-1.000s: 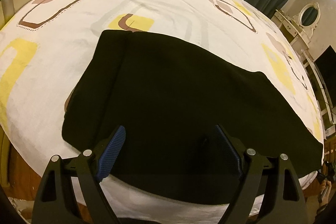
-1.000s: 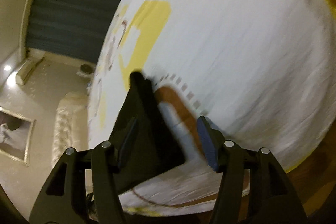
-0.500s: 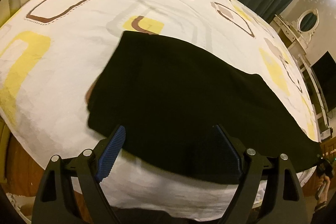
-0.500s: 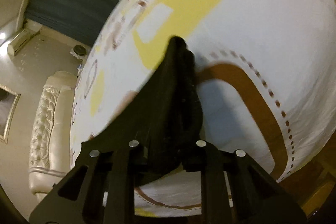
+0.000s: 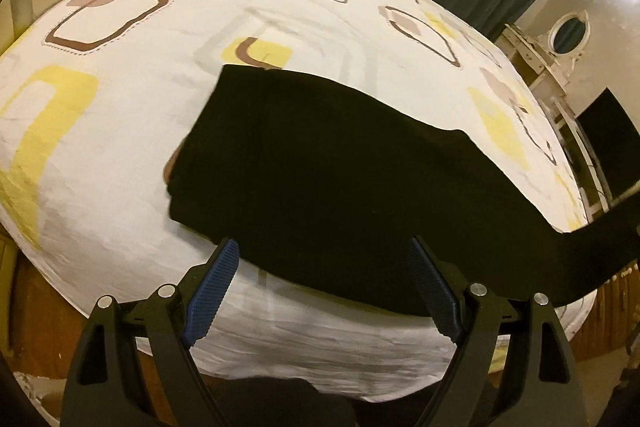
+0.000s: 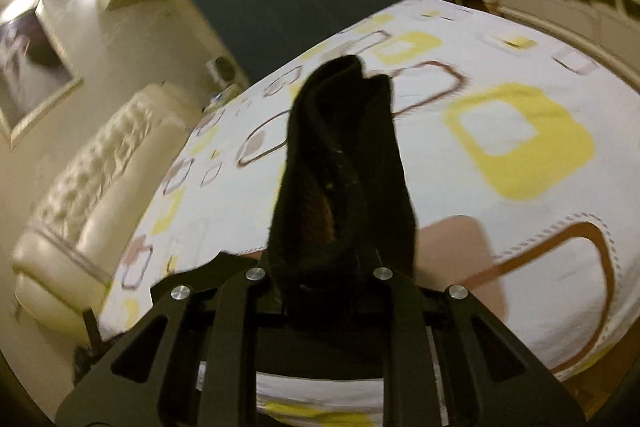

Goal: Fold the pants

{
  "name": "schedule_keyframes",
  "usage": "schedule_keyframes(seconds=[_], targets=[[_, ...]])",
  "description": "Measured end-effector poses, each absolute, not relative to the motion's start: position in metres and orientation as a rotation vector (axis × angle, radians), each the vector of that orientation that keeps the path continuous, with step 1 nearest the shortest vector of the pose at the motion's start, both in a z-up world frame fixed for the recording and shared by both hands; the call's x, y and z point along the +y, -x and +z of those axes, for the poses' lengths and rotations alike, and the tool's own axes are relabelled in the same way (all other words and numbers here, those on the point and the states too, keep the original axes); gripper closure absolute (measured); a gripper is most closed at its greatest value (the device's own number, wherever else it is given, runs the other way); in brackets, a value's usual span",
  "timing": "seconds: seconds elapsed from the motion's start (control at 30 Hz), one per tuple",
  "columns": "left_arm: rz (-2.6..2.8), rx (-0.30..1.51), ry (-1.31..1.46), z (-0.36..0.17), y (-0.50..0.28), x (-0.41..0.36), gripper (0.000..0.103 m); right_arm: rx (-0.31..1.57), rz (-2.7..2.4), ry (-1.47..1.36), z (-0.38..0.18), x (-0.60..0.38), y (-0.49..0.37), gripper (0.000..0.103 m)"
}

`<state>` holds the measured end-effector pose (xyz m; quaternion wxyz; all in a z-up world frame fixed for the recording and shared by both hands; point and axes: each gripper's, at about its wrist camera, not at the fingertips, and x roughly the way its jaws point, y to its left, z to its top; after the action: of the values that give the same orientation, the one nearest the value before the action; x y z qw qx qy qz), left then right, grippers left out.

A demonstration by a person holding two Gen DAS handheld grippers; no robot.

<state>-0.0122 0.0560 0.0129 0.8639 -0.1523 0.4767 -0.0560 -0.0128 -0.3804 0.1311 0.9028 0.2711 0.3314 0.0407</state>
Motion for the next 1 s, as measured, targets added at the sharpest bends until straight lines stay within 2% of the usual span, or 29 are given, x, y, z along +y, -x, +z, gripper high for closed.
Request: schedule_keyframes(seconds=[0.17, 0.47, 0.7, 1.0], targets=[[-0.130, 0.980, 0.255, 0.015, 0.014, 0.045, 0.019, 0.757, 0.138, -0.468, 0.118, -0.296, -0.021, 0.085], [-0.154, 0.986, 0.308, 0.014, 0.014, 0.043, 0.019, 0.956, 0.146, -0.289, 0.040, -0.181, -0.059, 0.085], [-0.157, 0.986, 0.317, 0.013, 0.013, 0.044, 0.019, 1.020, 0.150, -0.184, 0.004, -0.144, -0.059, 0.085], [-0.169, 0.986, 0.304, 0.013, 0.013, 0.040, 0.019, 1.042, 0.141, -0.116, -0.007, -0.118, -0.061, 0.083]])
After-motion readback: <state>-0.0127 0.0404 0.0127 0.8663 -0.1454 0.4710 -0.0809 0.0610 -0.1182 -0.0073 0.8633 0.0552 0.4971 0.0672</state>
